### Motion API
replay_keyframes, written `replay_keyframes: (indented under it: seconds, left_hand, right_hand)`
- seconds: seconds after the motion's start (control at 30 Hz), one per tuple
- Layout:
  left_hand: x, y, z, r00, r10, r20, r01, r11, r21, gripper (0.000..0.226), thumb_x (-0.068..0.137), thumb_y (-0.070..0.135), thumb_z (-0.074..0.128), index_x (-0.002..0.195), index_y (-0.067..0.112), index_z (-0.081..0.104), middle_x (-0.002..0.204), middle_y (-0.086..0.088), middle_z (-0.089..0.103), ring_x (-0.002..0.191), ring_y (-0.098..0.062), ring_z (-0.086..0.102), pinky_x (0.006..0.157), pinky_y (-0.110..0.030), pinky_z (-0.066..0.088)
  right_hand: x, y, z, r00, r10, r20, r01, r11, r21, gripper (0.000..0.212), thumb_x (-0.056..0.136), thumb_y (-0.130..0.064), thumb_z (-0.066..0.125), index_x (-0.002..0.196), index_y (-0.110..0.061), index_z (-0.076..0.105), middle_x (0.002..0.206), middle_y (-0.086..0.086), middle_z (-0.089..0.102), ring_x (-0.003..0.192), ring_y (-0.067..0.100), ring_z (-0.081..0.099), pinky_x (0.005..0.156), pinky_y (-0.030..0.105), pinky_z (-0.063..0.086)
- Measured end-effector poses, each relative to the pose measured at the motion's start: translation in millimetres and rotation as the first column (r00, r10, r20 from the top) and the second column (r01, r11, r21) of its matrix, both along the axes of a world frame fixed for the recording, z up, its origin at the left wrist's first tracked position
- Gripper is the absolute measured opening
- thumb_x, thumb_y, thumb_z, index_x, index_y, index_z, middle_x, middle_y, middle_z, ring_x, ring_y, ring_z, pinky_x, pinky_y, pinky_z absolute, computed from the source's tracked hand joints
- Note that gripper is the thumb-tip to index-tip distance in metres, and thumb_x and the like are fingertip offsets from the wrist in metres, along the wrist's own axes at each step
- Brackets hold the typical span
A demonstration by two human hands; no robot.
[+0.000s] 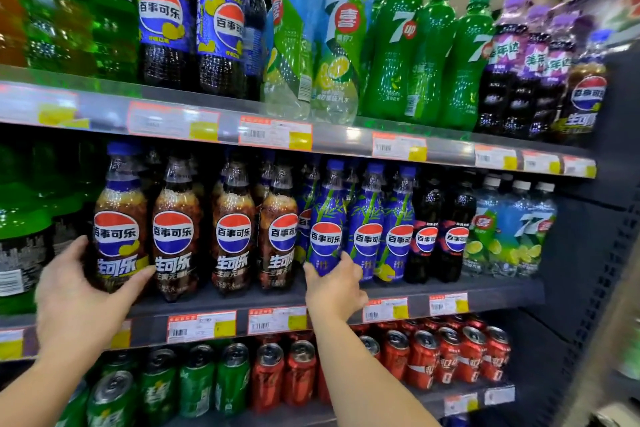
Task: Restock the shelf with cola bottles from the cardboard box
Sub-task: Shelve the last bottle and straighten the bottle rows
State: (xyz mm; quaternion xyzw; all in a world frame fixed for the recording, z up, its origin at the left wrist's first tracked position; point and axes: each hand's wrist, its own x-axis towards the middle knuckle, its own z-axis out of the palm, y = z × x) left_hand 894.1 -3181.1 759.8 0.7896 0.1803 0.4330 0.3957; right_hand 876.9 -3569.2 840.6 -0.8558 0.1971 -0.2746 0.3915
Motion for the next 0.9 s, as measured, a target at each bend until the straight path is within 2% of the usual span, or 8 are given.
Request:
replay_keyframes:
  seconds: [0.1, 0.23, 0.4, 0.47, 0.53, 0.6, 0.77, 0.9]
  left_hand:
    - [2.6, 4.6, -2.5, 0.999, 0.005, 0.051, -0.002, 0.998, -0.060, 0.118, 0.041, 0.077, 0.077, 0.143, 0.046, 0.025, 0.138, 0.022, 0.045, 0.124, -0.007, 0.049, 0.092, -0.043, 0.049]
    - [9.5, 18.0, -19.6, 1.000, -0.010, 0.003, 0.010, 0.995, -0.102, 0.118, 0.040, 0.077, 0.078, 0.142, 0.049, 0.025, 0.139, 0.026, 0.042, 0.125, -0.008, 0.049, 0.088, -0.044, 0.049]
    - [20.3, 24.3, -25.5, 0.998, -0.060, -0.017, 0.059, 0.996, -0.066, 0.108, 0.037, 0.073, 0.082, 0.133, 0.045, 0.040, 0.113, 0.033, 0.059, 0.099, 0.001, 0.063, 0.071, -0.035, 0.056]
    - [13.6, 14.6, -16.8, 0.999, -0.033, 0.028, 0.034, 0.999, -0.016, 0.105, 0.039, 0.072, 0.082, 0.131, 0.043, 0.042, 0.110, 0.029, 0.061, 0.097, -0.002, 0.064, 0.071, -0.036, 0.057]
    - [-1.0, -2.5, -2.1, 0.998, 0.011, 0.056, -0.011, 1.000, 0.010, 0.104, 0.040, 0.075, 0.079, 0.131, 0.041, 0.042, 0.112, 0.019, 0.061, 0.099, -0.011, 0.064, 0.073, -0.042, 0.057]
    - [-14.7, -25.4, 13.1, 0.996, 0.050, 0.067, -0.053, 0.998, 0.038, 0.100, 0.041, 0.080, 0.075, 0.127, 0.038, 0.044, 0.109, 0.012, 0.059, 0.094, -0.016, 0.064, 0.071, -0.046, 0.058]
    - [-31.9, -99.5, 56.0, 0.972, 0.070, 0.223, -0.076, 0.997, 0.018, 0.109, 0.049, 0.077, 0.072, 0.140, 0.038, 0.026, 0.138, 0.002, 0.045, 0.128, -0.022, 0.046, 0.101, -0.049, 0.043]
    - [-45.5, -137.9, 77.2, 0.978, 0.074, 0.195, -0.087, 0.994, 0.060, 0.109, 0.051, 0.085, 0.062, 0.138, 0.032, 0.025, 0.141, -0.005, 0.041, 0.131, -0.028, 0.040, 0.104, -0.054, 0.040]
  right_hand:
    - [1.5, -3.6, -0.8, 1.000, 0.021, -0.002, -0.021, 0.999, -0.032, 0.074, 0.076, -0.057, 0.068, 0.136, -0.024, 0.042, 0.127, 0.002, 0.052, 0.109, 0.024, 0.059, 0.098, 0.042, 0.031]
    - [2.3, -9.6, -4.3, 0.996, 0.093, 0.015, -0.091, 0.990, -0.103, 0.074, 0.080, -0.058, 0.063, 0.139, -0.021, 0.040, 0.128, 0.003, 0.052, 0.112, 0.025, 0.056, 0.099, 0.042, 0.031]
    - [1.5, -17.4, -5.1, 0.985, 0.172, -0.006, -0.172, 0.976, -0.134, 0.072, 0.082, -0.059, 0.061, 0.141, -0.023, 0.039, 0.128, 0.002, 0.053, 0.113, 0.023, 0.055, 0.101, 0.041, 0.031]
    - [-1.6, -22.5, -4.9, 0.981, 0.186, 0.060, -0.182, 0.980, -0.077, 0.069, 0.081, -0.055, 0.065, 0.138, -0.022, 0.044, 0.125, 0.000, 0.055, 0.110, 0.023, 0.057, 0.098, 0.040, 0.034]
    - [-6.2, -32.2, -4.8, 0.974, 0.095, 0.204, -0.093, 0.996, -0.018, 0.059, 0.079, -0.050, 0.069, 0.127, -0.020, 0.053, 0.119, 0.001, 0.060, 0.107, 0.025, 0.058, 0.092, 0.042, 0.039]
    - [-8.6, -44.9, -5.2, 0.967, -0.048, 0.249, 0.051, 0.999, -0.005, 0.056, 0.077, -0.048, 0.071, 0.122, -0.018, 0.056, 0.117, 0.005, 0.062, 0.107, 0.029, 0.058, 0.089, 0.045, 0.041]
    - [-1.4, -64.9, -13.0, 0.994, -0.062, 0.085, 0.068, 0.995, -0.072, 0.067, 0.079, -0.051, 0.069, 0.136, -0.023, 0.046, 0.128, 0.003, 0.058, 0.118, 0.028, 0.050, 0.096, 0.045, 0.034]
    - [6.5, -72.1, -17.4, 0.995, -0.025, 0.093, 0.033, 0.996, -0.083, 0.066, 0.078, -0.053, 0.069, 0.134, -0.025, 0.048, 0.125, 0.002, 0.059, 0.118, 0.026, 0.049, 0.098, 0.044, 0.031]
